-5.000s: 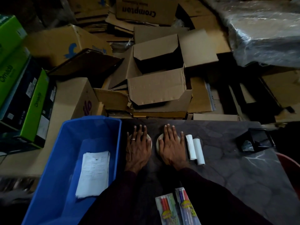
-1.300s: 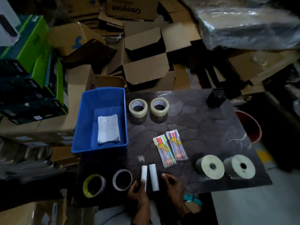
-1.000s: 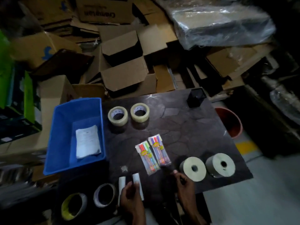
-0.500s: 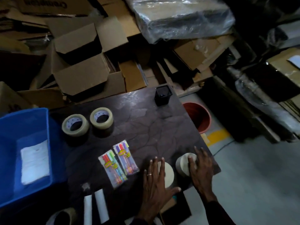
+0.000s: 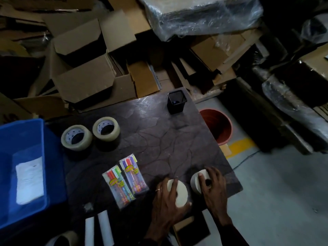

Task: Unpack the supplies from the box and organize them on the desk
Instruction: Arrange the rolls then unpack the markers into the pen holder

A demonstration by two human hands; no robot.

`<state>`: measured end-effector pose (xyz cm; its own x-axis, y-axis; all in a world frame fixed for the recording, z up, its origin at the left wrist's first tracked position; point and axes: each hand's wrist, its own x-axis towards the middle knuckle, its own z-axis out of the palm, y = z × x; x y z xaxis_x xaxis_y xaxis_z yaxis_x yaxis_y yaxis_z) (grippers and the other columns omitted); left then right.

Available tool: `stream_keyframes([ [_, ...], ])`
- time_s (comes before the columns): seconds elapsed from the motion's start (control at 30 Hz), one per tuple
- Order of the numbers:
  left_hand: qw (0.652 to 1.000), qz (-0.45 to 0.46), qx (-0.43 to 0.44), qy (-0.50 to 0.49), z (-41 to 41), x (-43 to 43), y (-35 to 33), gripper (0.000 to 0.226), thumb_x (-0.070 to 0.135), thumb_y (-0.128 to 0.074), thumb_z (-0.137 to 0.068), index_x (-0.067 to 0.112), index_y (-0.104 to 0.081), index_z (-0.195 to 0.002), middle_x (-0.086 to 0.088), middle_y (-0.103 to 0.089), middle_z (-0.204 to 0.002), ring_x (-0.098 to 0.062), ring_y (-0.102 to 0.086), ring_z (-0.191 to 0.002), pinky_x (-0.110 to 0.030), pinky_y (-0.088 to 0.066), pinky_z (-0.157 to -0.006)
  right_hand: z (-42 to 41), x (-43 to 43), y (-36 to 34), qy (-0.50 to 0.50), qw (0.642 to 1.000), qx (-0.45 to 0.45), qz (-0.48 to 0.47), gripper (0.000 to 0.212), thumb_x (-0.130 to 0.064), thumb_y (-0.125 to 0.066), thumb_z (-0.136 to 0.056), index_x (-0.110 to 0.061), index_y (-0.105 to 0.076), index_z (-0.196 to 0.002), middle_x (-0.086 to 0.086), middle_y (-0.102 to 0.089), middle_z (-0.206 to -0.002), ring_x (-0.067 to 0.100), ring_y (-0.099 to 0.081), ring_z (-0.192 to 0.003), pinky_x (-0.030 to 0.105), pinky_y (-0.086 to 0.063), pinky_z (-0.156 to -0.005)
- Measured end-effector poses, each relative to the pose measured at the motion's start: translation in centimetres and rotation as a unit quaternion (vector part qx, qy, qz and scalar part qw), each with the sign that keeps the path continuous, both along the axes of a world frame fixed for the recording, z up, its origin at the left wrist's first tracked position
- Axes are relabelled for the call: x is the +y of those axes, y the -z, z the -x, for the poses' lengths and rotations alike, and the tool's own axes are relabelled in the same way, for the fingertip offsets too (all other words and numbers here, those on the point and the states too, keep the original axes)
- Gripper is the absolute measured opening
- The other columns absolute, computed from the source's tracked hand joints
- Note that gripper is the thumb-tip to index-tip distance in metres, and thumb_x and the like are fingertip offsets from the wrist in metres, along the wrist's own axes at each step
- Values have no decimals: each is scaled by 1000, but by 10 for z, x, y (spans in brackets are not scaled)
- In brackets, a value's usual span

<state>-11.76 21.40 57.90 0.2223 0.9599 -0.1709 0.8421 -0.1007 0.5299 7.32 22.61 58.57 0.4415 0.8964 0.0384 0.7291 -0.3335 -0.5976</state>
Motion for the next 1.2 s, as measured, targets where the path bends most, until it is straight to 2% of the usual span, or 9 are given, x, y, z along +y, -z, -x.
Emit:
stream_keyframes([
  [0.13, 1000, -10, -4, 1, 2, 4, -8, 96, 79, -60, -60, 32, -44, -142, -5, -52, -139, -27, -55, -120, -37, -57, -86, 11, 3, -6, 28, 999, -20, 22, 49, -58, -59, -88, -21, -61, -120, 3, -61, -125, 24, -56, -115, 34, -40, -97],
  [0.33, 998, -45, -33, -17, 12, 20, -20, 93, 75, -63, -65, 32, -40, -144, -4, -49, -138, -22, -49, -124, -35, -51, -96, 19, 10, -8, 75, 997, -13, -2, 35, -48, -73, -83, -22, -64, -105, 2, -65, -111, 23, -58, -103, 37, -46, -91],
  [0.43, 997, -51, -55, -24, 16, 34, -28, 93, 75, -62, -68, 35, -35, -146, -4, -46, -140, -23, -49, -125, -35, -46, -101, 20, 9, -9, 80, 997, -23, 7, 41, -58, -64, -85, -25, -62, -108, 2, -64, -115, 25, -58, -108, 41, -47, -92],
  [0.57, 995, -60, -70, -26, 21, 51, -35, 95, 80, -57, -70, 34, -32, -149, -1, -44, -139, -22, -48, -125, -37, -45, -102, 27, 0, -4, 62, 996, -65, 22, 63, -70, -54, -86, -29, -53, -134, 0, -50, -141, 25, -47, -130, 44, -42, -103],
  [0.73, 996, -61, -52, -30, 24, 63, -43, 97, 85, -52, -68, 39, -27, -150, 1, -41, -142, -21, -46, -127, -34, -45, -102, 23, -6, 20, 34, 988, -136, 63, 59, -68, -43, -94, -29, -58, -137, 4, -48, -145, 29, -44, -132, 50, -39, -106],
  [0.8, 996, -71, -49, -34, 26, 67, -43, 96, 84, -55, -67, 41, -28, -148, 0, -44, -142, -21, -48, -126, -32, -47, -100, 13, -2, 30, 18, 980, -199, 22, 49, -56, -54, -92, -23, -68, -125, 8, -58, -136, 34, -52, -121, 53, -42, -95],
  [0.93, 996, -73, -32, -48, 32, 82, -43, 97, 84, -54, -65, 42, -25, -148, 0, -43, -145, -24, -49, -127, -33, -46, -100, 9, 15, 2, -62, 940, -267, -201, 36, -21, -76, -78, -8, -63, -108, 24, -71, -101, 42, -65, -87, 50, -53, -73],
  [1.1, 996, -67, -21, -52, 53, 117, -46, 94, 80, -55, -68, 41, -26, -149, 2, -36, -147, -22, -42, -130, -31, -44, -102, -12, 26, 47, -73, 940, -279, -182, 28, -24, -73, -82, -9, -78, -105, 13, -69, -120, 42, -64, -95, 46, -50, -89],
  [1.2, 997, -40, -11, -66, 67, 149, -49, 96, 81, -51, -69, 42, -21, -151, 2, -28, -150, -21, -34, -135, -33, -40, -106, 0, 66, 32, -90, 947, -240, -194, 34, -30, -77, -79, -8, -78, -105, 19, -70, -113, 41, -66, -89, 45, -52, -81],
])
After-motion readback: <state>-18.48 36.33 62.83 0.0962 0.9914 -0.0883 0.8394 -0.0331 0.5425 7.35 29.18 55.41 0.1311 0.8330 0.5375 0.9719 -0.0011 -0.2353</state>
